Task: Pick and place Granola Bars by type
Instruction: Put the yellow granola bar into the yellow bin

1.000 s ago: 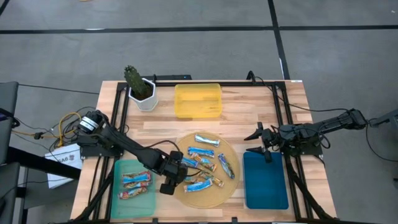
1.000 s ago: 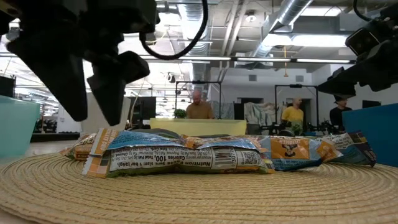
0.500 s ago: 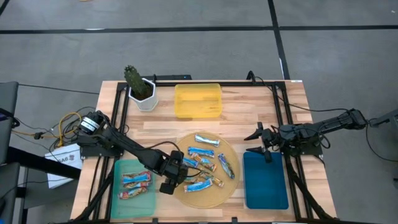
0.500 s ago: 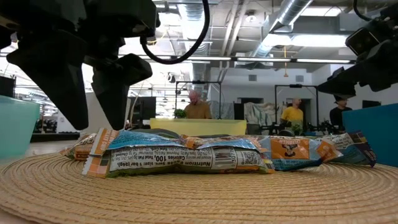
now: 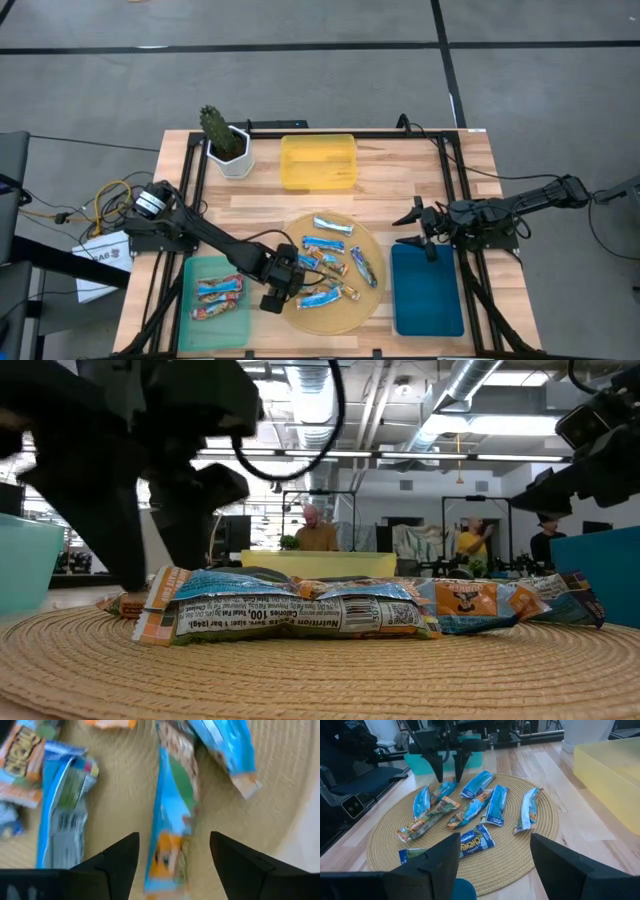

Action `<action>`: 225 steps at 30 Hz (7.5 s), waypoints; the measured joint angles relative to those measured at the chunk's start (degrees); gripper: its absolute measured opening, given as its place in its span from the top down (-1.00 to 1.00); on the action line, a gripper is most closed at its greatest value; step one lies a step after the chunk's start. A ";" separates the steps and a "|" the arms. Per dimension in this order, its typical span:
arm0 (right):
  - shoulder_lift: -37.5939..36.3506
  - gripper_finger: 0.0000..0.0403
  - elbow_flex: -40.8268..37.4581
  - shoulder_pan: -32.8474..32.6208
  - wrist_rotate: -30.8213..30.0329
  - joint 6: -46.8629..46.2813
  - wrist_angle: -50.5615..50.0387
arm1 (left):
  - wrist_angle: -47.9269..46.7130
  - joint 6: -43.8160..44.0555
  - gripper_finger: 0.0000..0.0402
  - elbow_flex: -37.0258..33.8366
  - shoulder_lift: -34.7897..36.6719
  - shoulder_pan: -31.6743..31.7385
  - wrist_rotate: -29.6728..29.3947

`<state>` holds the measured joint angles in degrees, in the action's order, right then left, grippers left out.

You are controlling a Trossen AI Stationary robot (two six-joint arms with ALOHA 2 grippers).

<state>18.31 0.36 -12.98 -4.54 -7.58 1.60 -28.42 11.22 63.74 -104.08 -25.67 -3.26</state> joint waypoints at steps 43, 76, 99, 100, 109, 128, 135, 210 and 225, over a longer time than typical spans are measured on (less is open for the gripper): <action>0.06 -0.16 -0.02 -0.01 0.00 0.01 0.12 | 7.93 2.09 0.64 0.22 3.51 0.24 0.21; 0.05 -0.16 -0.01 -0.01 0.00 0.00 0.12 | 40.68 2.09 0.63 0.27 14.33 4.78 -5.13; 0.04 -0.16 0.00 0.01 0.00 0.00 0.12 | 35.69 6.46 0.63 0.27 14.24 33.47 -4.80; 0.05 -0.16 -0.02 0.01 0.00 0.01 0.12 | 35.41 7.25 0.63 0.27 14.24 34.47 -4.82; 0.04 -0.16 0.00 -0.01 0.00 0.00 0.12 | 32.49 13.94 0.63 0.27 14.24 41.76 -7.72; 0.06 -0.16 0.00 0.01 0.00 0.00 0.12 | 14.63 37.02 0.63 0.27 14.24 48.38 -13.55; 0.06 -0.16 -0.02 0.00 0.00 0.00 0.12 | 12.02 40.42 0.63 0.27 14.24 48.59 -13.67; 0.05 -0.16 -0.01 -0.01 0.00 -0.01 0.12 | 21.38 32.03 0.24 0.20 5.54 47.20 -2.63; 0.06 -0.16 0.00 -0.01 0.00 0.01 0.12 | 49.72 -1.09 0.24 0.22 5.61 41.11 22.00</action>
<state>18.37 0.36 -12.99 -4.54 -7.57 1.72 21.30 10.13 63.96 -98.48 15.43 18.75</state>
